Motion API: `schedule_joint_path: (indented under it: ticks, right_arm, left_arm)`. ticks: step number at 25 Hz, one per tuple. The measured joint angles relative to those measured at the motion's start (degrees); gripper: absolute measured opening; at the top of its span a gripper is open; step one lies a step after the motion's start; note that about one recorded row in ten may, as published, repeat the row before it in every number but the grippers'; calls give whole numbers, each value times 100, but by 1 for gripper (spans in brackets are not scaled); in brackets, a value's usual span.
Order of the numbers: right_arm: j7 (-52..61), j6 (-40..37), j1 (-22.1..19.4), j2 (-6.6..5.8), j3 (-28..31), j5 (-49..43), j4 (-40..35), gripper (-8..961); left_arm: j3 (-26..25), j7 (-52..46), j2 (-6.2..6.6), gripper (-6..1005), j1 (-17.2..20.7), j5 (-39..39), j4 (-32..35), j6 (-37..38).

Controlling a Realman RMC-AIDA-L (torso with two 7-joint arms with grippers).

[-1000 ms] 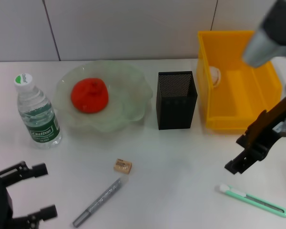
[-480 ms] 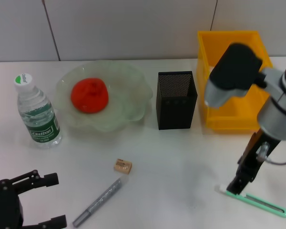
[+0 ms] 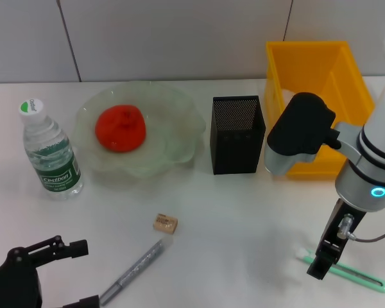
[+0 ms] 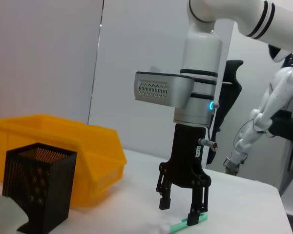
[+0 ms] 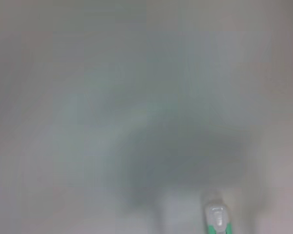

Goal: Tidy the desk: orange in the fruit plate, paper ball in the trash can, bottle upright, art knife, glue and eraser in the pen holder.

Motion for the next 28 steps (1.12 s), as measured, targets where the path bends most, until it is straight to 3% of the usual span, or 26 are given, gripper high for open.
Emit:
schedule_joint_path:
  ticks: [17,28]
  right_arm:
    - [46,371,-8,0,-201,24,333,756]
    - [61,449,25,6,-212,33,484,552]
  left_arm:
    - [17,77,-48,863,19,3,0,-14]
    - [17,81,-64,863,8,3,0,-14]
